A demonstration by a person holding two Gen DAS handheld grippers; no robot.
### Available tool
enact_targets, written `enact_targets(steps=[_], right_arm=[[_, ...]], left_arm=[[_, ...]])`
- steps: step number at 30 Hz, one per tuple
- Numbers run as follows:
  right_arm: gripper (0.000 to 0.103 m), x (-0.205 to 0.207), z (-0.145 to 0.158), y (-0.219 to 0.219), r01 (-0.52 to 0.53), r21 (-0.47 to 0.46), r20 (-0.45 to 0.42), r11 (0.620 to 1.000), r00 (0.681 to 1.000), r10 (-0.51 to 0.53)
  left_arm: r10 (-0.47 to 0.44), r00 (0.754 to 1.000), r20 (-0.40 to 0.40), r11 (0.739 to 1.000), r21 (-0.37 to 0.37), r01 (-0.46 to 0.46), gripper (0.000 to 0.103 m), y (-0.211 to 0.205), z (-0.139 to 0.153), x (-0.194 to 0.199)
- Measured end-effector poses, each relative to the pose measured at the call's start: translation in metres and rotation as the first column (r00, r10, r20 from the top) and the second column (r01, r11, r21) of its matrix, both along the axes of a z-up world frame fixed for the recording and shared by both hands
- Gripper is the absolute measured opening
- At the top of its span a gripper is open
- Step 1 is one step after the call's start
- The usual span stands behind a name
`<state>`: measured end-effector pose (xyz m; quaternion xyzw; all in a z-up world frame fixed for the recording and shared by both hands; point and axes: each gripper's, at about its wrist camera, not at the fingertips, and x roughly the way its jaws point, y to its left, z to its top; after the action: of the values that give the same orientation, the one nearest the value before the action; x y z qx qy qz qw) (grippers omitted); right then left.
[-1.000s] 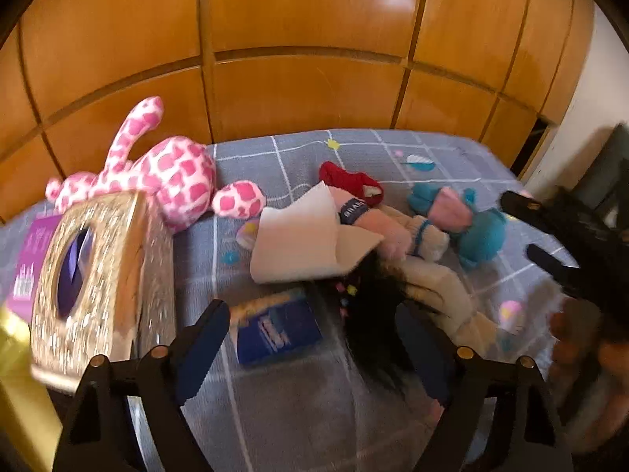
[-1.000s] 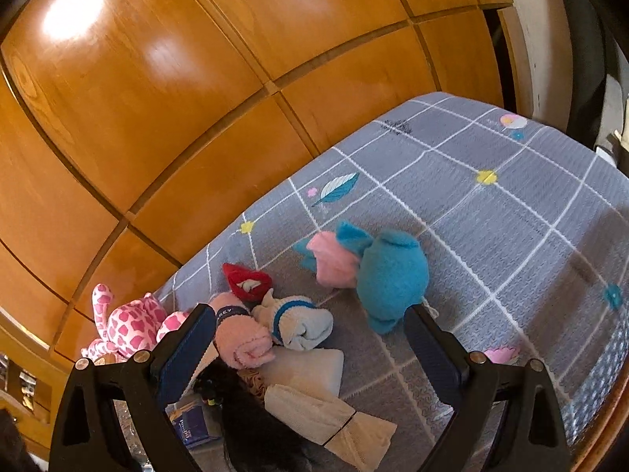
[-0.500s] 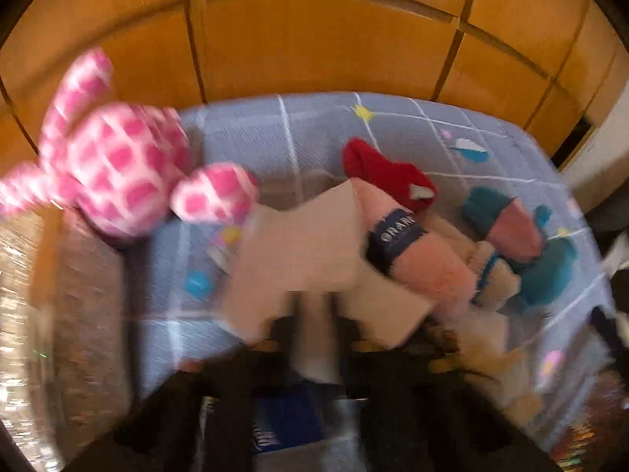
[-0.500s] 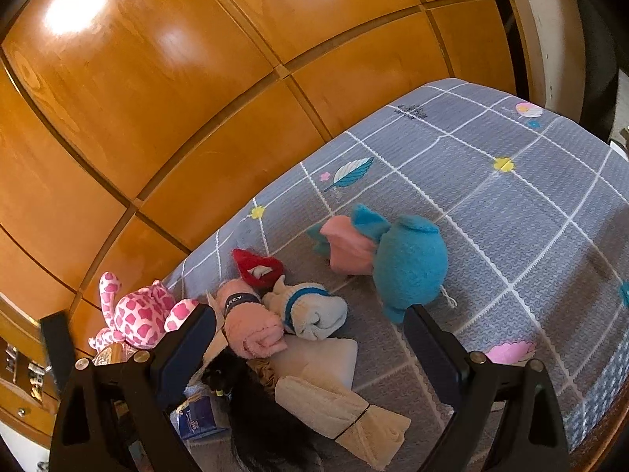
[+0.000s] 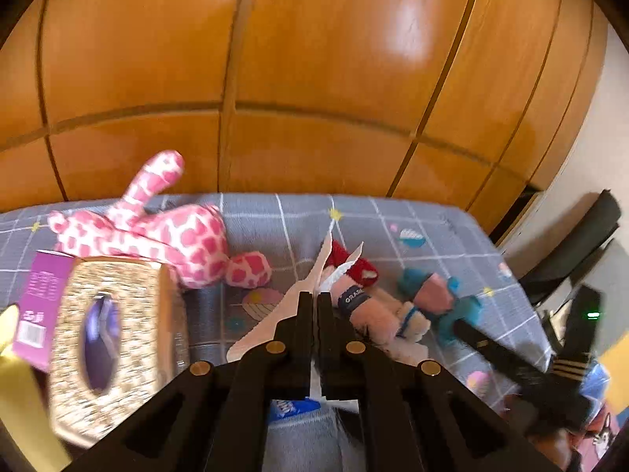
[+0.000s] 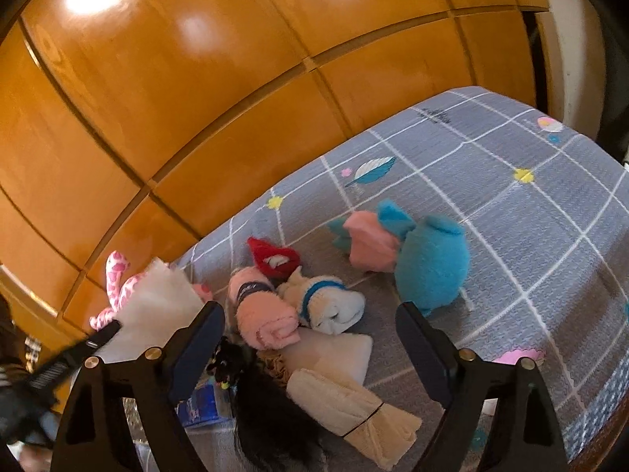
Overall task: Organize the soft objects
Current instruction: 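Close the left gripper on the white paper napkin, then lay the napkin in the gold tray with the left gripper while the right gripper grasps the blue Tempo pack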
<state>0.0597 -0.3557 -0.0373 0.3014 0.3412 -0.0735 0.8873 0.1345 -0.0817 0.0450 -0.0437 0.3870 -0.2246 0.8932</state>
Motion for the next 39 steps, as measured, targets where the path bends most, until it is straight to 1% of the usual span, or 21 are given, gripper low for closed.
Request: enact_targets(steps=[4,6,8,10,13,15,18,19,20,21,23,26,29,30,32,33,34,35,36,38,39], right_arm=[[0.086,0.009,-0.003,0.018,-0.122,0.005,-0.013,0.993,0.992,0.122],[0.084,0.014,-0.003,0.034,-0.221,0.006,-0.013,0.975,0.975,0.221],[0.084,0.018,-0.002,0.059,-0.347,-0.034,-0.024,0.937,0.938,0.346],[0.084,0.020,-0.003,0.091,-0.476,-0.096,-0.061,0.874,0.879,0.472],[0.084,0.021,-0.009,0.134,-0.609,-0.203,-0.160,0.767,0.793,0.588],[0.084,0.023,-0.016,0.153,-0.670,-0.254,-0.228,0.697,0.742,0.630],[0.084,0.030,-0.024,0.172,-0.729,-0.307,-0.303,0.612,0.684,0.663],[0.084,0.035,-0.027,0.179,-0.750,-0.324,-0.331,0.577,0.661,0.673],[0.084,0.040,-0.030,0.189,-0.776,-0.350,-0.371,0.525,0.630,0.682],[0.084,0.042,-0.033,0.195,-0.788,-0.363,-0.392,0.498,0.613,0.686],[0.084,0.050,-0.039,0.210,-0.823,-0.390,-0.455,0.412,0.562,0.691],[0.084,0.063,-0.051,0.226,-0.861,-0.405,-0.535,0.309,0.497,0.684],[0.084,0.077,-0.066,0.237,-0.883,-0.400,-0.596,0.245,0.454,0.663],[0.084,0.078,-0.068,0.238,-0.886,-0.397,-0.603,0.240,0.449,0.659],[0.083,0.087,-0.075,0.240,-0.888,-0.392,-0.614,0.240,0.446,0.651],[0.082,0.090,-0.076,0.240,-0.890,-0.383,-0.612,0.247,0.444,0.655],[0.081,0.092,-0.077,0.239,-0.894,-0.363,-0.601,0.261,0.439,0.668],[0.074,0.093,-0.076,0.238,-0.897,-0.349,-0.594,0.271,0.435,0.677],[0.072,0.094,-0.076,0.235,-0.896,-0.337,-0.583,0.290,0.441,0.683],[0.069,0.097,-0.076,0.235,-0.891,-0.335,-0.573,0.307,0.451,0.684],[0.067,0.097,-0.076,0.234,-0.888,-0.335,-0.569,0.316,0.458,0.683]], left_arm=[[-0.017,0.999,0.039,0.999,-0.037,0.019,0.003,0.026,0.021,-0.023],[-0.016,0.998,0.057,0.998,-0.059,0.020,0.003,0.042,0.032,-0.034],[-0.006,0.998,0.065,0.997,-0.076,0.011,0.003,0.060,0.039,-0.043],[0.013,0.997,0.073,0.996,-0.091,-0.006,0.003,0.080,0.046,-0.051],[0.057,0.996,0.068,0.992,-0.120,-0.049,0.003,0.117,0.050,-0.064],[0.090,0.994,0.061,0.988,-0.128,-0.082,0.003,0.138,0.050,-0.071],[0.167,0.984,0.059,0.979,-0.132,-0.158,0.003,0.176,0.047,-0.086],[0.201,0.978,0.052,0.972,-0.134,-0.193,0.002,0.192,0.044,-0.091],[0.228,0.973,0.047,0.966,-0.134,-0.220,0.002,0.203,0.042,-0.095],[0.255,0.966,0.041,0.960,-0.132,-0.248,0.002,0.214,0.040,-0.098],[0.315,0.949,0.027,0.942,-0.126,-0.310,0.003,0.237,0.034,-0.106],[0.405,0.914,0.004,0.909,-0.106,-0.402,0.003,0.275,0.022,-0.117],[0.495,0.868,-0.018,0.866,-0.066,-0.495,0.003,0.311,0.006,-0.121],[0.519,0.854,-0.025,0.853,-0.053,-0.520,0.003,0.321,0.001,-0.120],[0.585,0.809,-0.050,0.810,-0.007,-0.586,0.003,0.343,-0.017,-0.116],[0.605,0.793,-0.065,0.795,0.005,-0.606,0.003,0.351,-0.025,-0.114],[0.641,0.762,-0.090,0.766,0.026,-0.642,0.003,0.362,-0.038,-0.110],[0.664,0.740,-0.107,0.747,0.050,-0.663,0.003,0.369,-0.047,-0.108],[0.688,0.716,-0.119,0.725,0.073,-0.685,0.005,0.376,-0.056,-0.105],[0.714,0.687,-0.131,0.699,0.086,-0.710,0.018,0.384,-0.070,-0.105],[0.725,0.676,-0.134,0.688,0.093,-0.720,0.032,0.385,-0.075,-0.105]])
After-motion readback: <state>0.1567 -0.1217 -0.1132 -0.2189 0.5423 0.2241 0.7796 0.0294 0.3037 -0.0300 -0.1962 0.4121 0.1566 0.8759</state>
